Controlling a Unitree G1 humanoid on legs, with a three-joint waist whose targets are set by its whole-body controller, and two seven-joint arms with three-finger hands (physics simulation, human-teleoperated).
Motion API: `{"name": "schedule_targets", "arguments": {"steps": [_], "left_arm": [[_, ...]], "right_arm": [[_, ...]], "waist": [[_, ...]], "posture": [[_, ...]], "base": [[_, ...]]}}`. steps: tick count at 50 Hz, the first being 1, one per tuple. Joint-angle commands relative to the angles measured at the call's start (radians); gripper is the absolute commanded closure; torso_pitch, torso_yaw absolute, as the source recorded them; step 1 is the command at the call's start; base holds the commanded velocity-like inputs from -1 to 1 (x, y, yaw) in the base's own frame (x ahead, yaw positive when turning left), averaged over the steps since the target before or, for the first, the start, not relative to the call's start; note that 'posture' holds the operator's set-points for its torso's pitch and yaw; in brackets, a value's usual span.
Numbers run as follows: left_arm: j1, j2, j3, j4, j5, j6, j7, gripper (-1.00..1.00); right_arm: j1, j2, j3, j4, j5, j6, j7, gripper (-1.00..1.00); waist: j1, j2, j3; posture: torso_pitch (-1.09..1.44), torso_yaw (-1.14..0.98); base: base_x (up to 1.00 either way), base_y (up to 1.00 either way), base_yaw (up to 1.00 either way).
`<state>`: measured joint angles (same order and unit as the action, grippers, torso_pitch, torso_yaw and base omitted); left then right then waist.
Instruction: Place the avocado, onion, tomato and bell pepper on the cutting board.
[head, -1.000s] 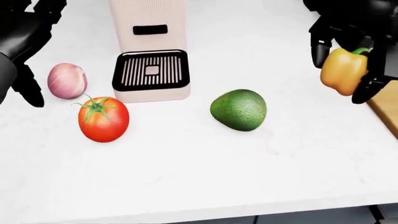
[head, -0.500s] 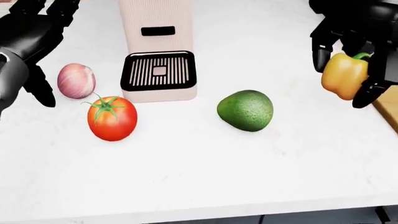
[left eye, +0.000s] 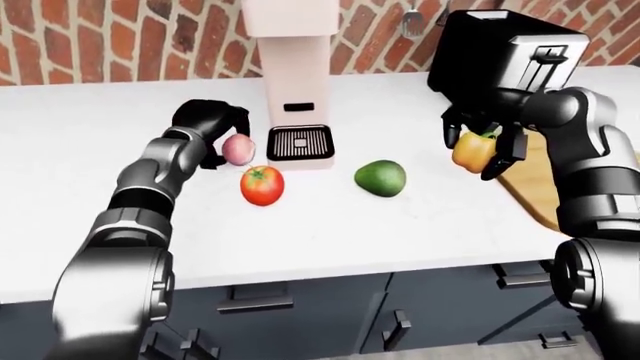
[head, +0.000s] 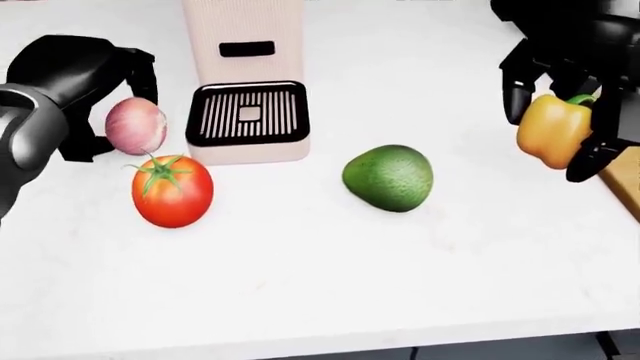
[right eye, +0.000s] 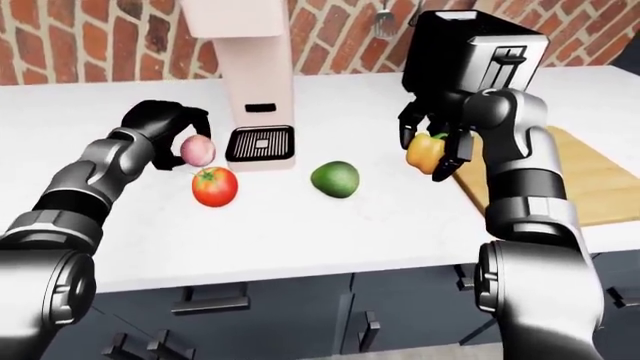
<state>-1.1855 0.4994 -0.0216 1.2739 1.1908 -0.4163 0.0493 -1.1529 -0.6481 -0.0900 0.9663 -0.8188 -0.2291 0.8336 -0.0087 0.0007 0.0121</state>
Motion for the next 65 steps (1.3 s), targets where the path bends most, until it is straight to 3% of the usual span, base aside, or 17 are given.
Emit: {"name": "schedule_targets", "arguments": {"steps": [1, 17, 31, 47, 56, 65], "left_arm": [[-0.020, 0.008, 0.002, -0.017, 0.001, -0.018, -0.009, 1.00], [-0.061, 0.041, 0.038, -0.033, -0.043, -0.037, 0.056, 1.00], [-0.131, 0.116, 0.066, -0.083, -0.106, -0.045, -0.013, 1.00], [-0.108, 0.122, 0.063, -0.105, -0.126, -0.049, -0.015, 1.00], [-0.064, 0.156, 0.111, -0.338, -0.178, -0.024, -0.105, 1.00], [0.080, 0.176, 0.174, -0.717, -0.227, 0.056, -0.232, 1.00]], "right_arm": [[-0.041, -0.017, -0.016, -0.043, 0.013, -0.006, -0.020, 1.00], [-0.036, -0.015, -0.023, -0.058, 0.023, 0.014, -0.028, 1.00], [-0.064, -0.026, -0.026, -0.078, 0.023, 0.036, -0.058, 1.00], [-0.046, -0.024, -0.029, -0.089, 0.030, 0.033, -0.073, 1.00], [-0.049, -0.027, -0.042, -0.200, 0.028, 0.073, -0.085, 1.00], [0.044, -0.034, -0.090, -0.539, 0.055, 0.199, -0.020, 1.00]], "waist": [[0.000, -0.004, -0.029], [-0.003, -0.002, -0.028], [-0.004, 0.001, -0.016], [-0.003, 0.002, -0.016], [-0.004, 0.001, -0.008], [0.000, 0.002, -0.001]], "posture": [[0.00, 0.00], [0.00, 0.00], [0.00, 0.00], [0.00, 0.00], [0.00, 0.00], [0.00, 0.00]], "base": [[0.00, 0.00, 0.00], [0.00, 0.00, 0.00], [0.00, 0.00, 0.00], [0.00, 0.00, 0.00], [0.00, 0.00, 0.00], [0.00, 0.00, 0.00]]}}
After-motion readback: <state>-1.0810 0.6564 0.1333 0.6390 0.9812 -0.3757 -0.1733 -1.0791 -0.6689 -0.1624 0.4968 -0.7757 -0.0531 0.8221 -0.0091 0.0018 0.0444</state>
